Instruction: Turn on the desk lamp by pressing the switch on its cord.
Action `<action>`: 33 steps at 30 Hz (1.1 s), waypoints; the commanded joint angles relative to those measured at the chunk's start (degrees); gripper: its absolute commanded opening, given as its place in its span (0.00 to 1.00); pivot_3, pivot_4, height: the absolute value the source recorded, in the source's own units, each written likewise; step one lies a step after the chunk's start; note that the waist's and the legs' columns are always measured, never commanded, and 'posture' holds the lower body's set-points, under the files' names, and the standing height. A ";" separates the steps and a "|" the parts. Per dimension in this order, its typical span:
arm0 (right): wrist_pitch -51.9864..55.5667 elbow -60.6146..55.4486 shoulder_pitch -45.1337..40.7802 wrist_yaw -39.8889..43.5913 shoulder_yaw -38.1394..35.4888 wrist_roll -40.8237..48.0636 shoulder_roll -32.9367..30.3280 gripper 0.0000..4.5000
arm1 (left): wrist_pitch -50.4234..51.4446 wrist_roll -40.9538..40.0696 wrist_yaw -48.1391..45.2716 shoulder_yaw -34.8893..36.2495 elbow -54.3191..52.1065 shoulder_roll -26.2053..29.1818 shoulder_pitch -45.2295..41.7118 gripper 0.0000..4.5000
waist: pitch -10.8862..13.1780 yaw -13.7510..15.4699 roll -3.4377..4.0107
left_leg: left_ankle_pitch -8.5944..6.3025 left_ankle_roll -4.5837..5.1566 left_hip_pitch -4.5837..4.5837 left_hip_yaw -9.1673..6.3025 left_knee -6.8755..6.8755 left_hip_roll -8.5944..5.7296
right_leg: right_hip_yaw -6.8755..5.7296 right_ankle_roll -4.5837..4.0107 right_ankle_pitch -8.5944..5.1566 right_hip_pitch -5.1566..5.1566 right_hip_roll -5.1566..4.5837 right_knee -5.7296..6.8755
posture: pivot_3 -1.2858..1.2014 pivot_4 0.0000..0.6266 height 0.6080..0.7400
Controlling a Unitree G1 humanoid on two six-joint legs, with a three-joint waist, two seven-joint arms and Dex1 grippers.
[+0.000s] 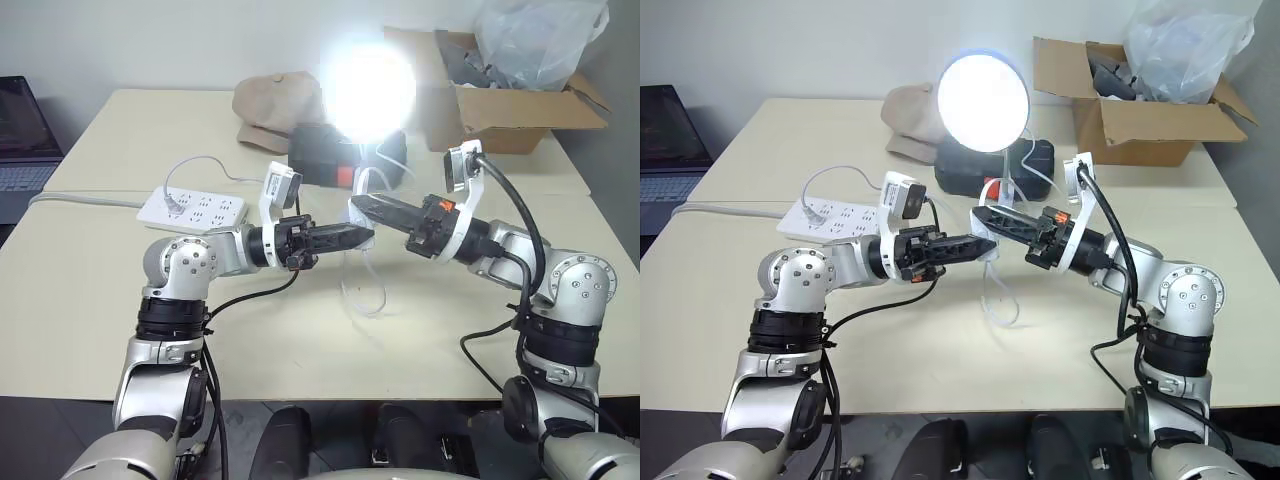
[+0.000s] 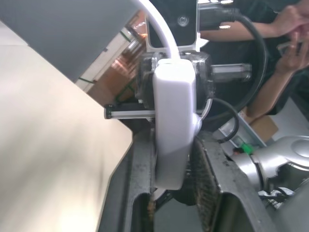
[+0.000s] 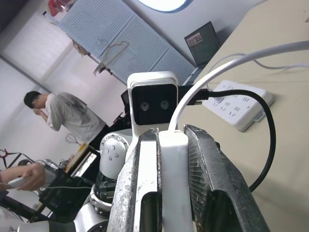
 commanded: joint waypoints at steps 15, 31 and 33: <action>-5.77 -1.03 0.17 0.29 4.19 5.08 -4.31 0.08 | -0.53 1.49 -3.75 -0.53 -2.41 3.54 0.17 0.34 | 0.01 0.01 -0.01 | 0.00 0.00 -0.02 0.00 -0.01 0.01 | 0.00 0.03 -0.02 0.00 0.01 -0.07 | 0.52 0.24 1.00; -8.59 3.43 2.62 -9.76 5.32 2.93 -4.71 0.08 | -8.92 7.85 -10.71 -5.30 -14.08 14.04 9.05 0.97 | 0.01 0.02 0.00 | 0.00 0.00 -0.04 0.06 -0.14 0.08 | 0.01 -0.02 0.01 0.00 0.02 -0.28 | 0.52 0.24 1.00; -8.39 4.88 3.30 -10.03 6.60 -0.70 -4.81 0.08 | -9.18 7.45 -10.19 -4.30 -16.03 15.04 11.05 1.00 | 0.01 0.02 0.00 | 0.00 0.00 -0.07 0.06 -0.14 0.07 | 0.01 0.03 0.01 0.00 0.02 -0.30 | 0.52 0.24 1.00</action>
